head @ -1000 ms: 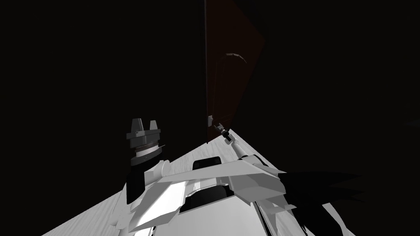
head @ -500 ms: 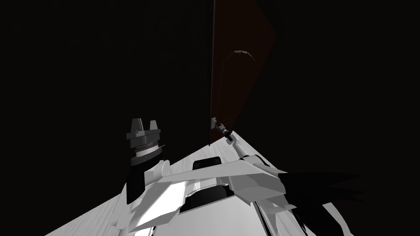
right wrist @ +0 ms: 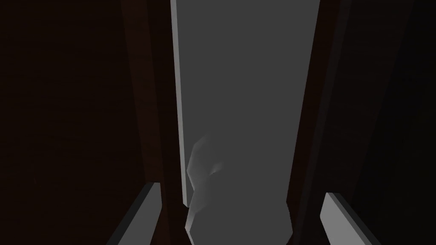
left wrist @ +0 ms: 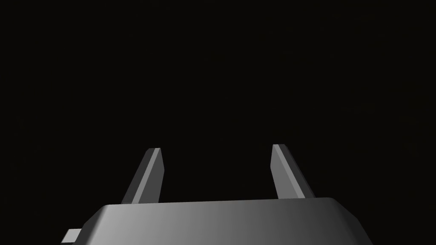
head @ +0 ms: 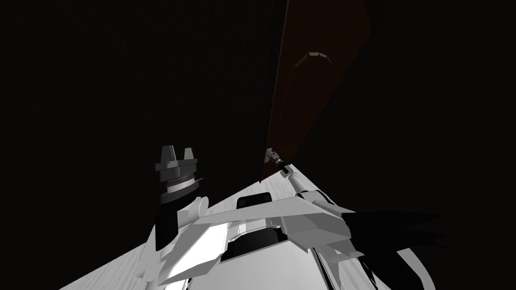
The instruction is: Pull the door open
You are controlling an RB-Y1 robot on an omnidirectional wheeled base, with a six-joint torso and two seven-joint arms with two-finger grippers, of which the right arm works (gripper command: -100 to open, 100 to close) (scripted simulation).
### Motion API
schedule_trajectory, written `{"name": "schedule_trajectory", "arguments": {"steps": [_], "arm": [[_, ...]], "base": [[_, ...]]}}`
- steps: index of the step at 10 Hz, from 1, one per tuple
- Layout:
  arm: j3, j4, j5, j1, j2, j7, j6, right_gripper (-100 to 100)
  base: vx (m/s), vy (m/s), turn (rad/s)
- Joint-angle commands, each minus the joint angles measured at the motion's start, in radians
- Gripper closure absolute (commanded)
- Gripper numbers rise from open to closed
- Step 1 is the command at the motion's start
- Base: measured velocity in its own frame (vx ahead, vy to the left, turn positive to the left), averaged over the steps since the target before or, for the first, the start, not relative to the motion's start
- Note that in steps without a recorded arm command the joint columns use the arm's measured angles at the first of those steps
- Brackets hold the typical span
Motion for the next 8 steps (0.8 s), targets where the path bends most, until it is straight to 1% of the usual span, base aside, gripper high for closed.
{"name": "schedule_trajectory", "arguments": {"steps": [1,2,7,8], "arm": [[0.0,0.0,0.0,0.0,0.0,0.0,0.0,-100],[0.0,0.0,0.0,0.0,0.0,0.0,0.0,100],[0.0,0.0,0.0,0.0,0.0,0.0,0.0,100],[0.003,0.003,-0.019,-0.001,0.001,-0.029,0.003,100]], "base": [[0.074,0.022,0.008],[-0.01,-0.002,-0.008],[-0.012,-0.005,0.002],[-0.035,-0.054,0.103]]}}
